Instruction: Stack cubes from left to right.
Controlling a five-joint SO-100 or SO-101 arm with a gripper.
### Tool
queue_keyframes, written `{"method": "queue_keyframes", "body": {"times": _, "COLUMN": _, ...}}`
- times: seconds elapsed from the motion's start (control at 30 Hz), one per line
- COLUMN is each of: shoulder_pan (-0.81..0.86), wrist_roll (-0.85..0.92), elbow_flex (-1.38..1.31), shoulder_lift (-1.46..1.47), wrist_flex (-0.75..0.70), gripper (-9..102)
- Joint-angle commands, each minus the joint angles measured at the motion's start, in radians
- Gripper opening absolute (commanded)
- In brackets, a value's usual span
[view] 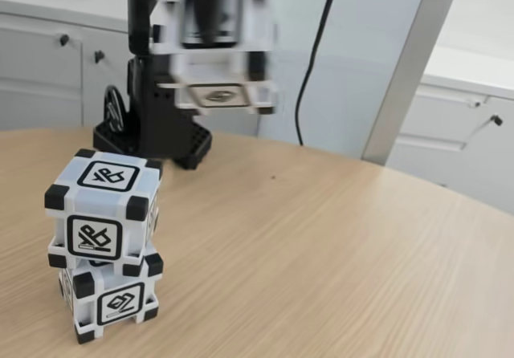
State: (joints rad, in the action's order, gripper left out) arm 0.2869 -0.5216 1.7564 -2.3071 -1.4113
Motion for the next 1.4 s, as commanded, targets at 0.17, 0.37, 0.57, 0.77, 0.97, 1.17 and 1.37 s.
{"method": "queue_keyframes", "body": {"times": 0.17, "shoulder_pan": 0.087, "wrist_roll": -0.032, "elbow_flex": -0.044, "shoulder_lift": 0.041, "wrist_flex": 0.011, "gripper": 17}}
{"method": "queue_keyframes", "body": {"times": 0.37, "shoulder_pan": 0.12, "wrist_roll": -0.012, "elbow_flex": -0.044, "shoulder_lift": 0.15, "wrist_flex": 0.008, "gripper": 17}}
{"method": "queue_keyframes", "body": {"times": 0.57, "shoulder_pan": 0.17, "wrist_roll": -0.063, "elbow_flex": -0.06, "shoulder_lift": 0.173, "wrist_flex": 0.011, "gripper": 19}}
{"method": "queue_keyframes", "body": {"times": 0.77, "shoulder_pan": 0.216, "wrist_roll": -0.083, "elbow_flex": -0.06, "shoulder_lift": 0.173, "wrist_flex": 0.012, "gripper": 20}}
{"method": "queue_keyframes", "body": {"times": 0.97, "shoulder_pan": 0.239, "wrist_roll": -0.091, "elbow_flex": -0.06, "shoulder_lift": 0.156, "wrist_flex": 0.012, "gripper": 20}}
{"method": "queue_keyframes", "body": {"times": 1.17, "shoulder_pan": 0.239, "wrist_roll": -0.029, "elbow_flex": -0.06, "shoulder_lift": 0.153, "wrist_flex": -0.003, "gripper": 18}}
{"method": "queue_keyframes", "body": {"times": 1.37, "shoulder_pan": 0.241, "wrist_roll": 0.002, "elbow_flex": -0.06, "shoulder_lift": 0.153, "wrist_flex": -0.005, "gripper": 17}}
